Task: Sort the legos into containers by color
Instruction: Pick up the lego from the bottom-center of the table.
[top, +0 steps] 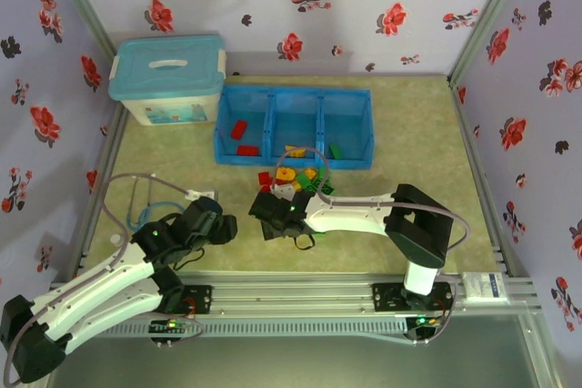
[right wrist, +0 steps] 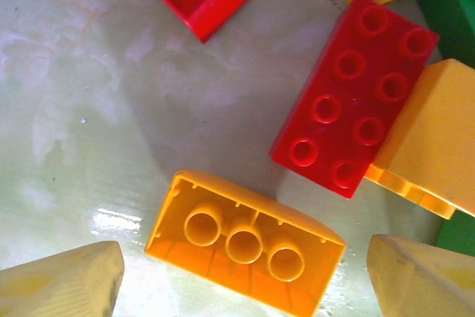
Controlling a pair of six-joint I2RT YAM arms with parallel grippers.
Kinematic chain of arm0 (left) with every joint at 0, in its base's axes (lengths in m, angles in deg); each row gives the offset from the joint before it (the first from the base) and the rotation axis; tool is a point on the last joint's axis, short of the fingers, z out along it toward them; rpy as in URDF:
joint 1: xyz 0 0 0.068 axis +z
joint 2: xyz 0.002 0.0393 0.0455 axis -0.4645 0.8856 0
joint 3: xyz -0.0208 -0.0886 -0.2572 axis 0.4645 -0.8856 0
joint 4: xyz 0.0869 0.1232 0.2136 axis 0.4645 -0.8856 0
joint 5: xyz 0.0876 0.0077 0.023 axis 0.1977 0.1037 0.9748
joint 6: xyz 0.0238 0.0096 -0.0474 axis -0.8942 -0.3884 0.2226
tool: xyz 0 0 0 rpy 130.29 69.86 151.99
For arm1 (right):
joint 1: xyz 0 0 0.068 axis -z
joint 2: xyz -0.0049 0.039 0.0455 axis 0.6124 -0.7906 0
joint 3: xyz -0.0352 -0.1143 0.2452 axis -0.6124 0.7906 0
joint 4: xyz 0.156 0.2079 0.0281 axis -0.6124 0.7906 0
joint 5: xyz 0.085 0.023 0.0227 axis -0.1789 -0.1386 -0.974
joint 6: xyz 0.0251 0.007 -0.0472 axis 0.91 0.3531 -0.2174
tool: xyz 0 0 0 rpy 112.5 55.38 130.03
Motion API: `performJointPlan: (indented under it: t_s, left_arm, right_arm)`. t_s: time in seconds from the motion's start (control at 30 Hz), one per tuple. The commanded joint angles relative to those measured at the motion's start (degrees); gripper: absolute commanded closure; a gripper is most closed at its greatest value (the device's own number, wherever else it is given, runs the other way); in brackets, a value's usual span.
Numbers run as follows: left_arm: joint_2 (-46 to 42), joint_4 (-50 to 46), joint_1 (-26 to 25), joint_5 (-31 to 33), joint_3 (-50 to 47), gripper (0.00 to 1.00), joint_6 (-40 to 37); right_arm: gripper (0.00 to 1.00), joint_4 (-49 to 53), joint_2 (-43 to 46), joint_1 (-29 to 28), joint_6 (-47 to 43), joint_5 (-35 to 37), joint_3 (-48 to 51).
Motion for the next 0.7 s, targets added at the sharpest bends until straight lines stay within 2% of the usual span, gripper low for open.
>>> performJointPlan:
  t_s: [0.0, 0.23, 0.67]
  left_arm:
    - [-0.6, 0.1, -0.4, 1.4, -0.6, 0.38, 0.9]
    - [-0.4, 0.6, -0.3, 1.4, -0.7, 0.37, 0.9]
    - [1.1, 1.8, -0.3, 1.5, -1.0, 0.37, 0.4]
  right_arm:
    - [0.12, 1.8, 1.7, -0.4, 3.6, 3.3, 1.0]
    - [0.1, -1.2, -0.9, -0.4, 4.7, 0.9, 0.7]
    - [0.1, -2.1, -4.8, -0.9, 12.7, 2.9, 0.2]
